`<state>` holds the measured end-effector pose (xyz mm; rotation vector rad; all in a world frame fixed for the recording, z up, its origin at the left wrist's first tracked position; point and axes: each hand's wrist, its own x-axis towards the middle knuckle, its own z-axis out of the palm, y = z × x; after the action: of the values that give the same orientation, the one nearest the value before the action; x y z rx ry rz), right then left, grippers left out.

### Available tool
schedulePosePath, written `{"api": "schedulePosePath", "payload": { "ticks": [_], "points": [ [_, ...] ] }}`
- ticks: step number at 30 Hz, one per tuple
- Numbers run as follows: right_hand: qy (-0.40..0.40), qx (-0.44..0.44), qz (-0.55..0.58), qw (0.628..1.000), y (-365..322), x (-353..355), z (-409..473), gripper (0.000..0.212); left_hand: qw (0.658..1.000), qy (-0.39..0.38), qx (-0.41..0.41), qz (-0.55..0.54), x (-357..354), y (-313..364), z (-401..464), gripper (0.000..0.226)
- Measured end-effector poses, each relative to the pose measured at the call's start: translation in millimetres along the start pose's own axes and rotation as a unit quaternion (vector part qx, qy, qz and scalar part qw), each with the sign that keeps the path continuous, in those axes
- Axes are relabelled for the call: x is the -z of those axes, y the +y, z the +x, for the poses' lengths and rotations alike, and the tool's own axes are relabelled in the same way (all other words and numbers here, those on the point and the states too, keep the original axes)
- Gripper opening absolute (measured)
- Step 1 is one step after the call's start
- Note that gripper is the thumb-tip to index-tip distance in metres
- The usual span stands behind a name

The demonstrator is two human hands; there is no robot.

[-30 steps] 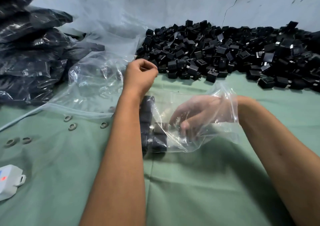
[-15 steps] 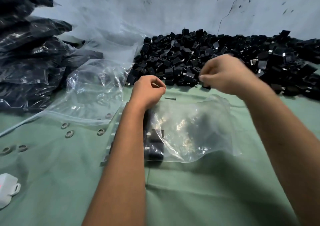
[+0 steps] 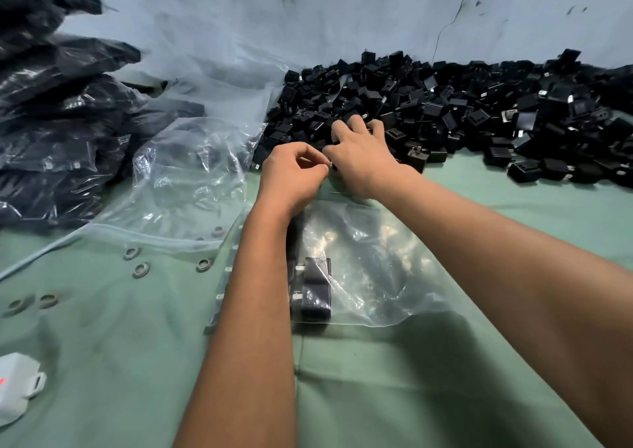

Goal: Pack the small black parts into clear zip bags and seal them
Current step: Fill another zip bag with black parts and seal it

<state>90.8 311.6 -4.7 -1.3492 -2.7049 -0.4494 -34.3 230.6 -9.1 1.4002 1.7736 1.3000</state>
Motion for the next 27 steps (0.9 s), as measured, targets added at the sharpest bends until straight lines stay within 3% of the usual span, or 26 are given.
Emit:
{"api": "schedulePosePath", "payload": {
  "ticks": [4, 6, 9, 12, 17, 20, 24, 27],
  "points": [
    [0.044, -0.024, 0.066, 0.997, 1, 4, -18, 0.034, 1.000, 0.000, -0.012, -0.025, -3, 4, -2, 0.016],
    [0.079, -0.072, 0.163, 0.981, 9, 9, -28, 0.037, 0.999, -0.014, -0.024, -0.038, -5, 5, -2, 0.020],
    [0.141, -0.172, 0.329, 0.918, 29, 21, -50, 0.035, 0.994, -0.081, -0.059, -0.035, -14, 16, -7, 0.015],
    [0.107, -0.231, 0.437, 0.862, 50, 30, -76, 0.017, 0.977, -0.184, -0.103, -0.030, -35, 37, -18, 0.010],
    [0.062, -0.259, 0.482, 0.834, 82, 40, -105, 0.017, 0.941, -0.258, -0.205, 0.074, -71, 56, -35, 0.028],
    [0.038, -0.261, 0.476, 0.839, 100, 43, -115, 0.016, 0.938, -0.253, -0.202, 0.124, -79, 56, -39, 0.051],
    [0.066, -0.269, 0.480, 0.833, 113, 47, -123, 0.025, 0.923, -0.308, -0.187, 0.137, -80, 62, -47, 0.075],
    [0.001, -0.239, 0.491, 0.838, 116, 51, -128, 0.006, 0.915, -0.324, -0.184, 0.156, -74, 63, -47, 0.081]
  ]
}}
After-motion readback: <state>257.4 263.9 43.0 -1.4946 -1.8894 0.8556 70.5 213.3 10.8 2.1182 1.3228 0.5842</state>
